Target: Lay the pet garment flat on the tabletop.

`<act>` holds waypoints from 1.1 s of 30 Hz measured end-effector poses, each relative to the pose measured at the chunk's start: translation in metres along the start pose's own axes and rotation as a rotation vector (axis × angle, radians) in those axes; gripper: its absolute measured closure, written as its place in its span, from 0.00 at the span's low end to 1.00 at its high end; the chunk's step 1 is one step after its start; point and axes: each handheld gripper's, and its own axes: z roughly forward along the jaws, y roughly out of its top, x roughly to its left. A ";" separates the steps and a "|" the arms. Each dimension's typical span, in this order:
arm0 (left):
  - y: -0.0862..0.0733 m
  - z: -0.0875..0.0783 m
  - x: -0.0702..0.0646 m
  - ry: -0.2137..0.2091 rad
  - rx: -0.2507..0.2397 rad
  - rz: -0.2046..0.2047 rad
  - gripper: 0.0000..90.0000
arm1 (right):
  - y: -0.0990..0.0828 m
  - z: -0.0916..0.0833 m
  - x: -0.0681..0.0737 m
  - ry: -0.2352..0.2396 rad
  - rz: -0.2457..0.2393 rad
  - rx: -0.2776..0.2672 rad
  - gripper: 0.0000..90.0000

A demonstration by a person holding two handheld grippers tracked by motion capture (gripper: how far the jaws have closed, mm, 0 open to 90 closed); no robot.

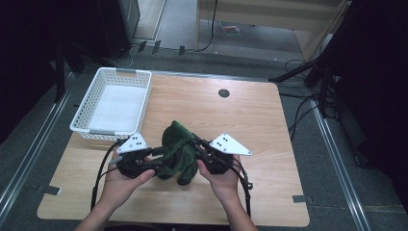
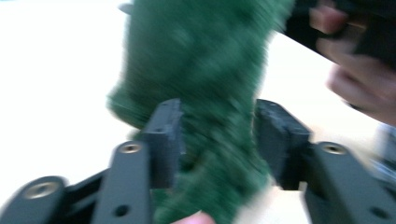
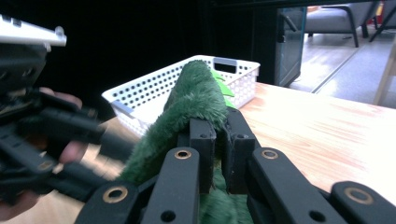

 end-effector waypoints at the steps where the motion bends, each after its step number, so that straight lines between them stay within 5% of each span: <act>1: 0.002 -0.004 -0.004 0.024 -0.028 0.004 0.52 | 0.002 0.000 0.003 0.001 -0.003 0.007 0.95; 7: 0.006 -0.001 -0.025 0.122 -0.015 0.102 0.37 | 0.009 0.003 0.024 -0.039 -0.045 0.031 0.92; 8: 0.004 0.002 -0.027 0.197 0.000 0.118 0.39 | 0.010 0.004 0.030 -0.028 -0.061 0.033 0.92; 10: 0.002 0.001 -0.021 0.232 -0.008 0.089 0.51 | 0.010 0.005 0.034 -0.039 -0.091 0.028 0.92; 14: 0.001 -0.005 -0.009 0.208 -0.021 0.064 0.84 | 0.010 0.004 0.036 -0.058 -0.112 0.031 0.92; 15: 0.000 -0.006 -0.007 0.192 -0.023 0.063 0.84 | 0.010 0.004 0.036 -0.065 -0.116 0.031 0.92; 16: 0.000 -0.007 -0.005 0.171 -0.031 0.055 0.97 | 0.008 0.006 0.036 -0.073 -0.116 0.036 0.91; 18: -0.001 -0.010 -0.002 0.156 -0.060 0.031 0.98 | 0.007 0.007 0.037 -0.094 -0.122 0.038 0.87; 20: -0.001 -0.012 -0.002 0.142 -0.094 0.021 0.98 | 0.000 0.016 0.037 -0.127 -0.077 0.073 0.66; 24: -0.001 -0.015 0.000 0.115 -0.114 0.004 0.98 | -0.013 0.028 0.035 -0.088 -0.034 0.124 0.51; 30: 0.000 -0.018 0.005 0.037 -0.142 -0.054 0.98 | -0.029 0.044 0.022 -0.092 0.052 0.204 0.45; 33: -0.001 -0.019 0.011 0.041 -0.131 -0.074 0.98 | -0.028 0.040 0.012 -0.103 0.096 0.157 0.54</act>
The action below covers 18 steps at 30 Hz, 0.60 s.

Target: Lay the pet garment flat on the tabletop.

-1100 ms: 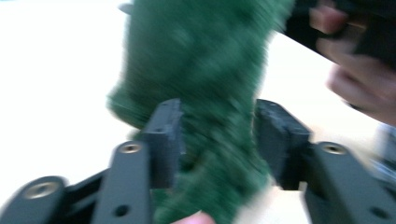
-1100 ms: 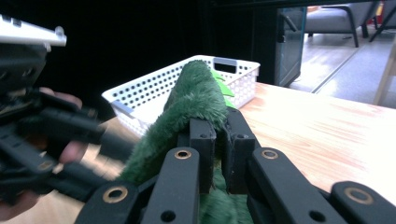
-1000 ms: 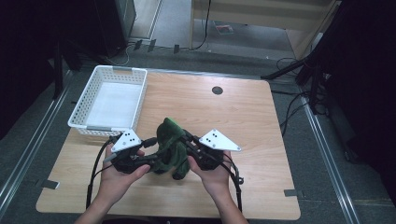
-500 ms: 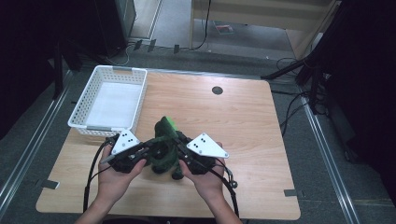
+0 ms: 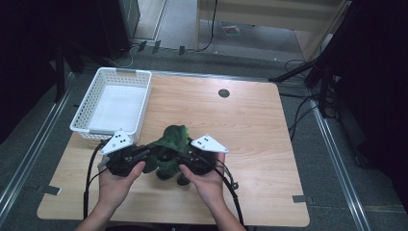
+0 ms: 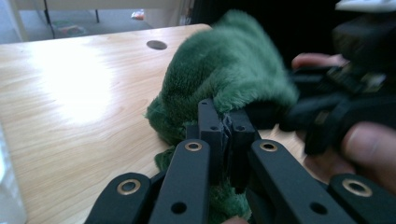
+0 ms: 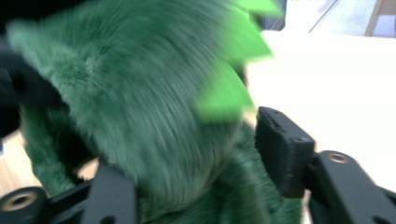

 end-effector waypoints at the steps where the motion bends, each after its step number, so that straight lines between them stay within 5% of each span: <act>1: 0.000 0.000 0.002 0.004 0.008 -0.008 0.98 | 0.003 -0.003 -0.004 -0.004 0.009 -0.024 0.56; 6: -0.004 0.007 0.012 -0.022 0.069 -0.057 0.98 | 0.017 -0.022 -0.018 0.006 0.035 -0.127 0.70; 9: -0.009 0.013 0.018 -0.059 0.095 -0.111 0.98 | 0.018 -0.023 -0.021 0.015 0.035 -0.121 0.77; 11: -0.014 0.016 0.023 -0.047 0.098 -0.153 0.97 | 0.013 -0.019 -0.021 0.020 0.014 -0.102 0.88; 15: -0.015 0.012 0.031 -0.047 0.066 -0.203 0.97 | 0.009 -0.017 -0.018 -0.030 -0.075 -0.124 0.86; 18: -0.015 0.007 0.037 -0.065 0.018 -0.238 0.97 | 0.006 -0.015 -0.018 -0.004 -0.057 -0.126 0.76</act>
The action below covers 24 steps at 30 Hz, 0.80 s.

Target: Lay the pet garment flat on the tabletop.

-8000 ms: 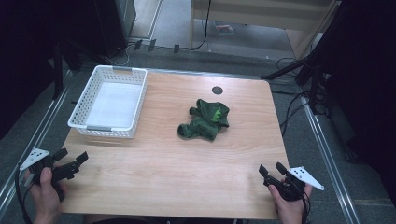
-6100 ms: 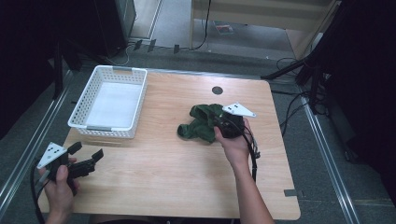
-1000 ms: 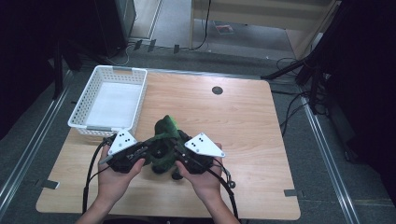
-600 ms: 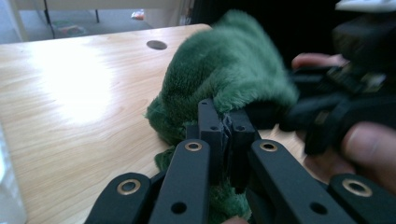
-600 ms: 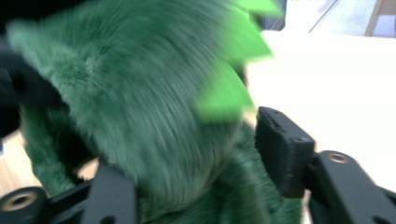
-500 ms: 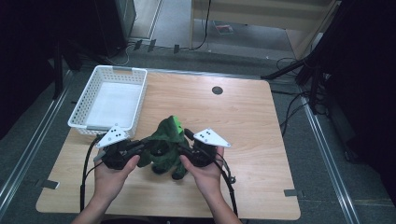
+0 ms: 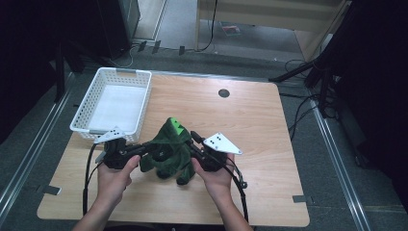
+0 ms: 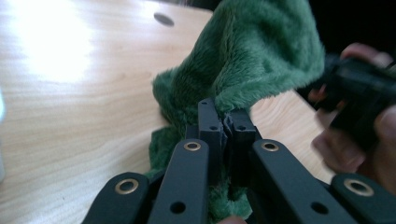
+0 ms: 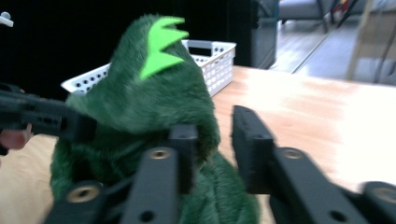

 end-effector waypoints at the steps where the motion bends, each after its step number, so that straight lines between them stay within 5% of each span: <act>1: 0.000 -0.003 0.001 -0.019 -0.030 -0.013 0.98 | -0.004 0.006 0.001 0.012 0.027 0.022 0.72; 8: 0.001 -0.004 0.000 -0.101 -0.061 -0.033 0.98 | -0.017 0.021 0.009 0.074 0.069 0.078 0.58; 11: 0.001 -0.005 -0.001 -0.109 -0.070 -0.034 0.98 | -0.021 0.028 0.008 0.067 0.111 0.127 0.53; 14: 0.002 -0.007 0.001 -0.112 -0.075 -0.036 0.98 | -0.024 0.029 0.004 0.071 0.135 0.139 0.65; 15: 0.003 -0.009 0.003 -0.111 -0.082 -0.051 0.97 | -0.025 0.026 -0.001 0.090 0.143 0.134 0.82; 17: 0.003 -0.010 0.005 -0.109 -0.084 -0.053 0.97 | -0.023 0.022 -0.006 0.102 0.134 0.116 0.91; 24: 0.008 -0.018 0.009 -0.105 -0.111 -0.063 0.97 | -0.003 0.001 -0.017 0.147 0.105 0.040 0.97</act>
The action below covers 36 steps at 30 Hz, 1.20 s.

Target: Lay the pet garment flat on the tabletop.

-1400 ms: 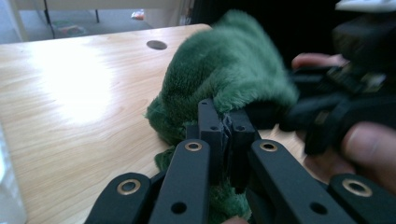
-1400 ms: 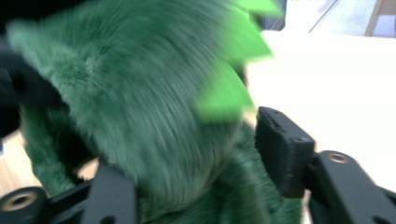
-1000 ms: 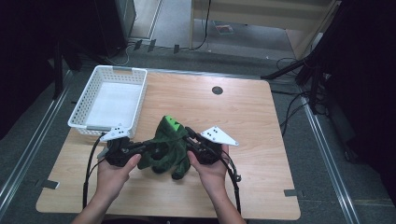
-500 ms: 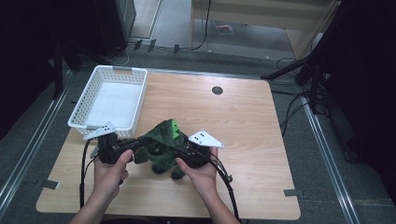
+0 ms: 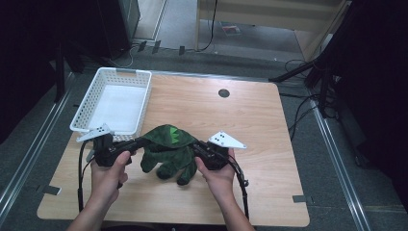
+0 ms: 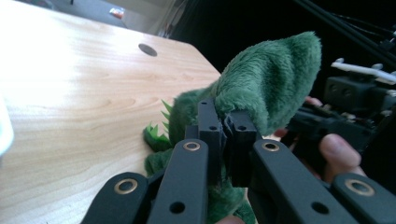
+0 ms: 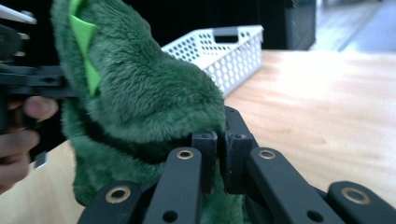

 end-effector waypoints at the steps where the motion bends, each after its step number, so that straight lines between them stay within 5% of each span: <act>1: 0.004 -0.004 -0.003 -0.002 -0.013 0.020 0.97 | 0.010 -0.009 0.003 0.028 -0.037 -0.012 0.97; 5: 0.012 -0.012 -0.012 -0.013 -0.036 0.059 0.97 | 0.026 -0.024 0.012 0.057 -0.114 -0.035 0.97; 10: 0.022 -0.024 -0.032 -0.015 -0.066 0.138 0.97 | 0.051 -0.055 0.043 0.081 -0.301 -0.058 0.96; 15: 0.034 -0.040 -0.066 -0.065 -0.079 0.246 0.97 | 0.066 -0.078 0.064 0.104 -0.359 -0.079 0.94; 18: 0.043 -0.047 -0.084 -0.161 -0.019 0.305 0.94 | 0.079 -0.099 0.077 0.213 -0.383 -0.127 0.92; 21: 0.046 -0.049 -0.090 -0.159 0.017 0.348 0.93 | 0.088 -0.112 0.076 0.257 -0.367 -0.120 0.93; 23: 0.044 -0.037 -0.078 -0.124 0.042 0.318 0.94 | 0.087 -0.108 0.063 0.224 -0.347 -0.082 0.97; 26: 0.034 0.000 -0.046 -0.045 0.110 0.252 0.96 | 0.073 -0.085 0.024 0.142 -0.230 -0.034 1.00; 27: 0.024 0.030 -0.026 0.032 0.175 0.239 0.96 | 0.059 -0.067 0.002 0.042 -0.243 0.008 1.00; 28: 0.024 0.030 -0.026 0.032 0.175 0.239 0.96 | 0.059 -0.067 0.002 0.042 -0.243 0.008 1.00; 29: 0.020 0.044 -0.016 0.055 0.192 0.214 0.96 | 0.045 -0.047 -0.021 -0.077 -0.288 0.068 1.00; 31: 0.015 0.070 0.001 0.122 0.219 0.182 0.96 | 0.039 -0.039 -0.033 -0.088 -0.290 0.093 1.00; 32: 0.015 0.081 0.008 0.147 0.228 0.169 0.97 | 0.034 -0.029 -0.054 -0.103 -0.245 0.105 1.00; 34: 0.017 0.099 0.019 0.209 0.228 0.150 0.98 | 0.032 -0.025 -0.062 -0.126 -0.252 0.100 1.00; 36: 0.020 0.116 0.029 0.285 0.234 0.163 0.97 | 0.033 -0.021 -0.080 -0.155 -0.234 0.080 1.00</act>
